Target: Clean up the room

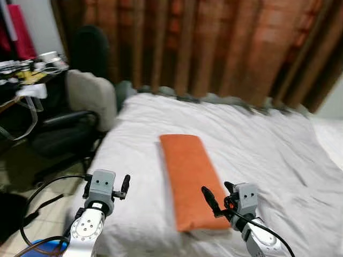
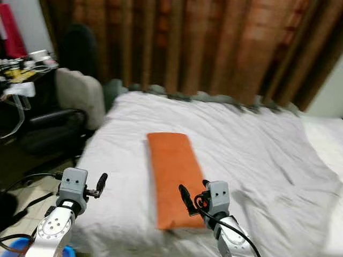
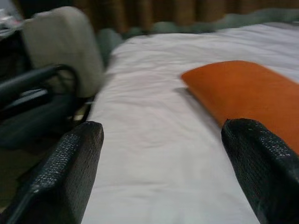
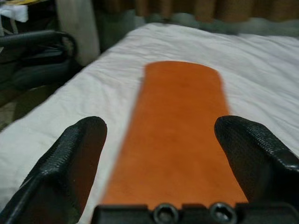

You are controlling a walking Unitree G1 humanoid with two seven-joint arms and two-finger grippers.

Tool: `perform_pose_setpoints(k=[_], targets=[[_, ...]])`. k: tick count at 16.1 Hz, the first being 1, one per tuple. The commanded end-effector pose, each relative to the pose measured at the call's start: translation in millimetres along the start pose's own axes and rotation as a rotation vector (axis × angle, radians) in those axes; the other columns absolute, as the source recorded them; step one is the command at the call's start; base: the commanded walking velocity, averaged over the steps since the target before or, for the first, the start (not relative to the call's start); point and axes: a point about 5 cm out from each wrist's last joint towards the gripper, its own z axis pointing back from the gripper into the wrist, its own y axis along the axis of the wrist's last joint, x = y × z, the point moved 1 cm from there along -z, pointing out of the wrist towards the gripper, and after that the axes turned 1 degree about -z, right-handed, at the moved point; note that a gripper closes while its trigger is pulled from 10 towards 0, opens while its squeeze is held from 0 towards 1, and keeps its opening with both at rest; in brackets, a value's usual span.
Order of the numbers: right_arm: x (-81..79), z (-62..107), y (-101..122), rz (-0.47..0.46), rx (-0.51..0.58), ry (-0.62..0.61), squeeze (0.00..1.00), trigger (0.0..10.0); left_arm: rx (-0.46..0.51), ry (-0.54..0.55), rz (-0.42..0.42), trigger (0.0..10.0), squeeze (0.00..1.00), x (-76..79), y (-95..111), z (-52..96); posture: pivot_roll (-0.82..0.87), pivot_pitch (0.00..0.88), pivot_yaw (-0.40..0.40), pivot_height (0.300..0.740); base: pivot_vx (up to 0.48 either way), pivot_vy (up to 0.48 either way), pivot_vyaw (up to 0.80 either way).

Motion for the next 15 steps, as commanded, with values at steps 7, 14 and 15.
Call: perform_pose_setpoints(k=[7, 14, 15], targets=[[11.5, 5.8, -7.6, 0.008, -0.019, -0.028, 0.00, 10.0, -0.008, -0.030, -0.016, 10.0, 0.00, 9.6, -3.2, -1.1, 0.11, 0.000, -0.083, 0.740, 0.277, -0.388, 0.00], [12.4, 3.1, -4.1, 0.016, -0.018, -0.016, 0.00, 10.0, 0.014, 0.020, 0.028, 10.0, 0.00, 6.1, -0.4, -0.7, 0.12, 0.000, -0.092, 0.740, 0.235, -0.047, 0.00], [10.6, 2.6, -2.9, 0.020, -0.017, -0.007, 0.00, 10.0, 0.015, 0.026, 0.034, 10.0, 0.00, 6.2, -0.7, -0.2, 0.12, 0.000, -0.091, 0.740, 0.435, 0.000, 0.00]])
